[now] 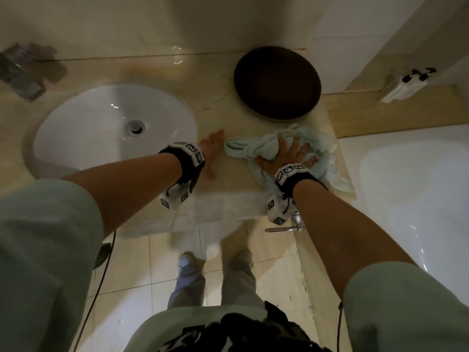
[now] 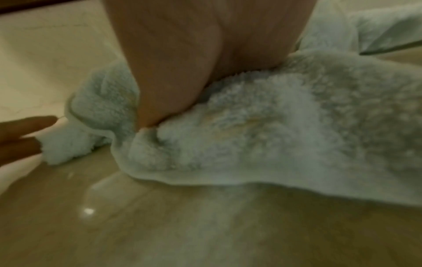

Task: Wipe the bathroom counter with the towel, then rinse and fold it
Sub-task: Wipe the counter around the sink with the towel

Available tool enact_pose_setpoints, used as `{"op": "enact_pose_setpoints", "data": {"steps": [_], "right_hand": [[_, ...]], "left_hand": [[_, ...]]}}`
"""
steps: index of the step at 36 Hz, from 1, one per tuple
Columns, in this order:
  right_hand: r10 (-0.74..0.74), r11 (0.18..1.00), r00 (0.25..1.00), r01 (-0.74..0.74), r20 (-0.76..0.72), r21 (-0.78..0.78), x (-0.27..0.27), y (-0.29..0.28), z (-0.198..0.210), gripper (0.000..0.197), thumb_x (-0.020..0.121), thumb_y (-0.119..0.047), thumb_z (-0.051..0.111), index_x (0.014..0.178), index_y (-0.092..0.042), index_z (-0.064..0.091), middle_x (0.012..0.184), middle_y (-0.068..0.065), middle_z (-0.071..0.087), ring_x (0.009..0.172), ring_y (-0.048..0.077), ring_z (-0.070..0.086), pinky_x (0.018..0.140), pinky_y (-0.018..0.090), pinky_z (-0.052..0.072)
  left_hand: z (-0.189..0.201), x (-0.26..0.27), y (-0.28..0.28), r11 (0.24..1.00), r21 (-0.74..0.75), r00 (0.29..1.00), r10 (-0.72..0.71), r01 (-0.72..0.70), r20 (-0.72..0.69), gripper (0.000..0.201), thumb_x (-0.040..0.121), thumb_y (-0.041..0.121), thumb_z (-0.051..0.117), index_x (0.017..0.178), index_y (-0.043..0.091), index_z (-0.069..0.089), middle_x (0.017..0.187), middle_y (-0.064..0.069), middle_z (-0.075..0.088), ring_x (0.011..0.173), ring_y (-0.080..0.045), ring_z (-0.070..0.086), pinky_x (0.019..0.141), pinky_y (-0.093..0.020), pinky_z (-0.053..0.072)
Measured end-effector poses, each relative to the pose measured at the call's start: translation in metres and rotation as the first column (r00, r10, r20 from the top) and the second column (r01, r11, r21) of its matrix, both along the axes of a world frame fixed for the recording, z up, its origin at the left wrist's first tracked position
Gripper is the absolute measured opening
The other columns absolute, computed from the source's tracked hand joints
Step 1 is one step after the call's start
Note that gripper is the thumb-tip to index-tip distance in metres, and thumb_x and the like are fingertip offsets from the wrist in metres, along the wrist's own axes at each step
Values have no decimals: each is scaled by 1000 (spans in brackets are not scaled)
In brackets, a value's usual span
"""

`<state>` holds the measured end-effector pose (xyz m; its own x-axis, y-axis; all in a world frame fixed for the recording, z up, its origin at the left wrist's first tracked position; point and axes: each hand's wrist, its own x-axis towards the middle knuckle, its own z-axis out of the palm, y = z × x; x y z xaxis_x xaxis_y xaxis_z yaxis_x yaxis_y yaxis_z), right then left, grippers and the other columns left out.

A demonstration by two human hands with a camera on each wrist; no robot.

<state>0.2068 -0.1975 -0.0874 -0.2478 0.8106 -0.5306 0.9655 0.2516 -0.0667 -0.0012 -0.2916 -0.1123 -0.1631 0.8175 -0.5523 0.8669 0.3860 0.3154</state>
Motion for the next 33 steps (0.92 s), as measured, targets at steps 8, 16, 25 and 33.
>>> {"op": "enact_pose_setpoints", "data": {"steps": [8,16,25,33], "right_hand": [[69,997,993,-72,-92,-24,-27,-57,2,105,69,-92,21,146,-36,-23,153,6,-34,141,38,-26,108,66,-16],[209,971,977,-204,-33,127,-49,-81,-5,90,75,-83,31,146,-31,18,157,13,9,141,43,11,107,67,12],[102,956,993,-79,-66,284,47,-41,-1,98,67,-80,49,146,-39,10,156,3,-1,144,33,2,110,65,5],[-69,988,985,90,-161,126,59,-17,-6,129,56,-74,70,149,-33,-9,159,3,-5,145,33,5,109,65,17]], "left_hand": [[11,-9,-42,997,-18,996,69,-69,50,116,80,22,74,147,10,-20,159,-13,-6,143,-37,20,116,-47,23],[23,-15,-67,982,-50,982,183,-181,48,102,87,15,65,149,9,-16,158,-16,9,136,-33,36,111,-41,33],[42,2,-74,977,-77,975,203,-196,90,89,88,17,63,151,10,-1,152,-14,29,134,-32,39,106,-38,34],[48,7,-87,966,-78,965,252,-246,72,84,90,20,61,150,7,3,151,-14,28,133,-33,39,104,-35,34]]}}
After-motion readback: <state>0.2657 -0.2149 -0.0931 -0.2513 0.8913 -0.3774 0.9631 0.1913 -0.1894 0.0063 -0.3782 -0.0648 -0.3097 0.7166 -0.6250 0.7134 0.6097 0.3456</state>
